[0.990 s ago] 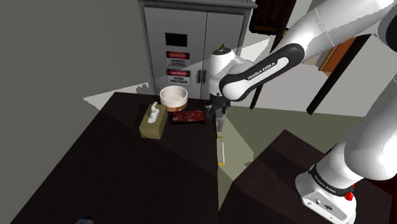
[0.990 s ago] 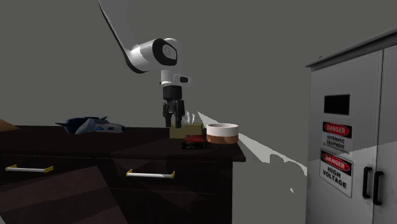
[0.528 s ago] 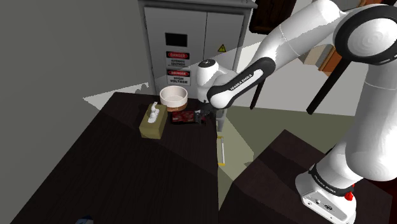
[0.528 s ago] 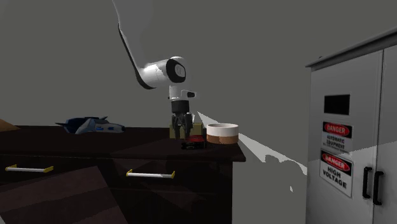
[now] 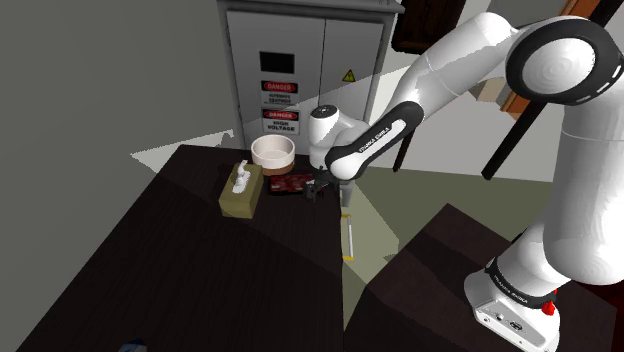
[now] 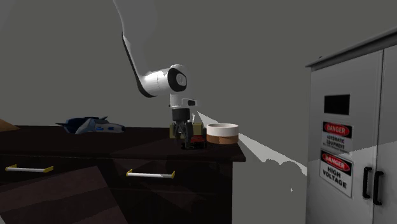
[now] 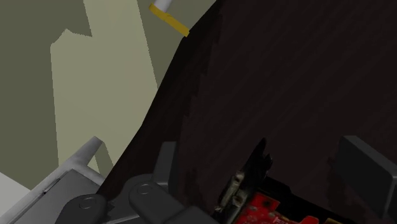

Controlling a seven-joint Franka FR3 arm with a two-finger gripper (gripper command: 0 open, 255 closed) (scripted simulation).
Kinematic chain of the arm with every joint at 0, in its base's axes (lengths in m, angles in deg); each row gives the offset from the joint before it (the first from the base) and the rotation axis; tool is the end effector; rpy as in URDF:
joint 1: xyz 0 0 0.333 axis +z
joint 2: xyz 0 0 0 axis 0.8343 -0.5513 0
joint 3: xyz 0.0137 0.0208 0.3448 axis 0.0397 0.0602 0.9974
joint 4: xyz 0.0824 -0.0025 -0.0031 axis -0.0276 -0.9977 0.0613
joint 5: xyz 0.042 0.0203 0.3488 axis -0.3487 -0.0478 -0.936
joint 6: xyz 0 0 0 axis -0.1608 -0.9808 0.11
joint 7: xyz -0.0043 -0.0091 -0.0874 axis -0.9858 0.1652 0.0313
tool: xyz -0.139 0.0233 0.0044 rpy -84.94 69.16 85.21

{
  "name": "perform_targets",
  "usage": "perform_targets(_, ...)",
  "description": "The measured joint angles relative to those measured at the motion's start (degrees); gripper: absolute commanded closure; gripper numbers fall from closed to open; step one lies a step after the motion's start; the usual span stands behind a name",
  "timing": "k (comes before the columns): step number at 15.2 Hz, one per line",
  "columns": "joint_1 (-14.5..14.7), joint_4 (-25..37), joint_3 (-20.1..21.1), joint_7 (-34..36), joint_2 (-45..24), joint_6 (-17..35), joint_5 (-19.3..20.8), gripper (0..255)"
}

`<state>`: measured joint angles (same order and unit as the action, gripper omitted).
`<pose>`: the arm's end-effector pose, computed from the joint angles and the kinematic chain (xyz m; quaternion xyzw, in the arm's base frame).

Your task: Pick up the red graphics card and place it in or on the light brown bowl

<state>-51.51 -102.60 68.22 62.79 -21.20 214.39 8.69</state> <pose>0.5438 0.1397 0.2294 0.9961 -0.0680 -0.0025 0.0556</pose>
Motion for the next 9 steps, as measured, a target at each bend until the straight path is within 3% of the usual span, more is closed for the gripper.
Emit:
perform_targets(4,0.0,0.1,0.0,0.0,-0.2,0.1,0.1,0)
perform_targets(5,0.0,0.1,0.0,0.0,-0.2,0.1,0.1,255)
perform_targets(9,0.0,0.0,0.0,0.0,-0.1,0.1,0.1,255)
